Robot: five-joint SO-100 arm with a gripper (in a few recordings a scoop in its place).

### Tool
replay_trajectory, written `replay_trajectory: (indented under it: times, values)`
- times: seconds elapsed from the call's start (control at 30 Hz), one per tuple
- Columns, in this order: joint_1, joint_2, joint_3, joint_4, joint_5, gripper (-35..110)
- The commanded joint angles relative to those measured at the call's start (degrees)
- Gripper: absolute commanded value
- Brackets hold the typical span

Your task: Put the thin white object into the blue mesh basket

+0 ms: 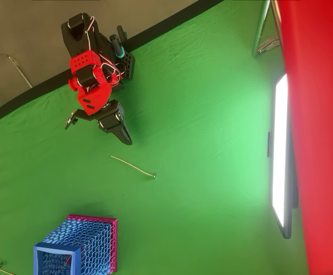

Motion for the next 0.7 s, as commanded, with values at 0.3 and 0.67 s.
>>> replay_trajectory:
  times: [0.3, 0.67]
  values:
    - [0.26, -15.47, -9.49, -5.54, 4.92, 1]
    - [0.88, -40.34, -28.83, -6.42, 16.70, 1]
